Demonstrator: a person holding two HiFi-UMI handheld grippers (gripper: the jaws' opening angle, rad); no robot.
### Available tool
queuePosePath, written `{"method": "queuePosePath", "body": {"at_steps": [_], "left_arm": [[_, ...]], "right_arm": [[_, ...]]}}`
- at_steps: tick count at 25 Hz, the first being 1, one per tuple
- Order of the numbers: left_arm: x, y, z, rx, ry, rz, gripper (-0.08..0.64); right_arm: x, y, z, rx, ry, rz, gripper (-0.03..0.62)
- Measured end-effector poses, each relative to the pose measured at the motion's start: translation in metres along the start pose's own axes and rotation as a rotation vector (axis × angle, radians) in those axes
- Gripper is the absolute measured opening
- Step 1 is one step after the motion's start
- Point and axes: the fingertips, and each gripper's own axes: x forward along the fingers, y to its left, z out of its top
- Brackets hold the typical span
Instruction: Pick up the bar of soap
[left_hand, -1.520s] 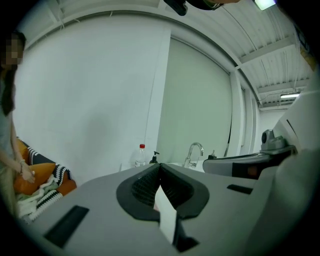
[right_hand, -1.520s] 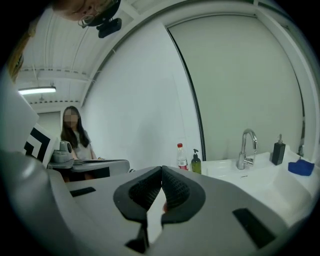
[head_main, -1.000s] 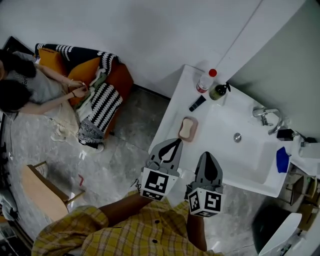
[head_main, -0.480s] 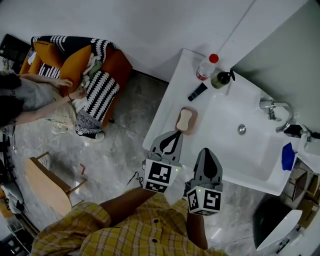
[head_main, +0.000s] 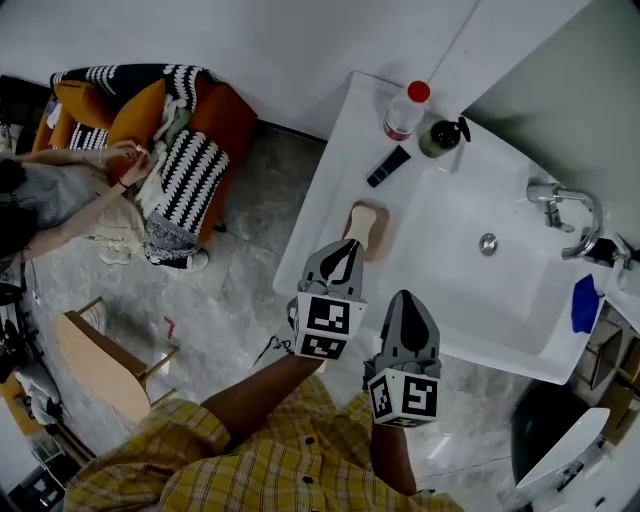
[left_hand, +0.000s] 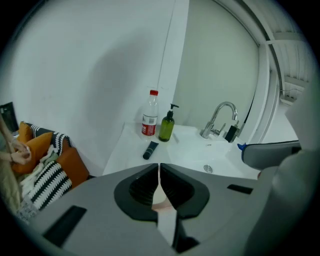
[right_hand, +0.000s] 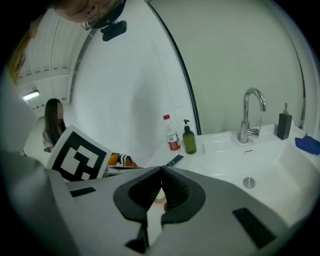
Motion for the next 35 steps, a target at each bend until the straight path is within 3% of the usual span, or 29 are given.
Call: {"method": "queuePosePath", "body": {"at_steps": [4,14,23,30,35], "left_arm": [[0.031,0.001,-0.024,-0.028,0.087,0.016,0.022],[0.075,0.002,-0.055,-0.066,0.252,0.035,0.175],[0.099,0.010,-0.062,-0.042,0.378,0.097,0.187],[0.111,0.002,-0.075,0.025,0.496,0.077,0.196],[0.115,-0.002,-0.075,0.053,0.518,0.053,0.198]], "right_arm": [[0.006,-0.008,-0.004,0.017,0.017,-0.001,0.020],[0.019,-0.028,-0.007,0.056,0.047,-0.003,0.020],[0.027,-0.042,0.000,0.066,0.043,0.012,0.020],[0.028,-0.054,0.006,0.089,0.037,0.015,0.020],[0.027,-0.062,0.005,0.107,0.048,0.003,0.020]]}}
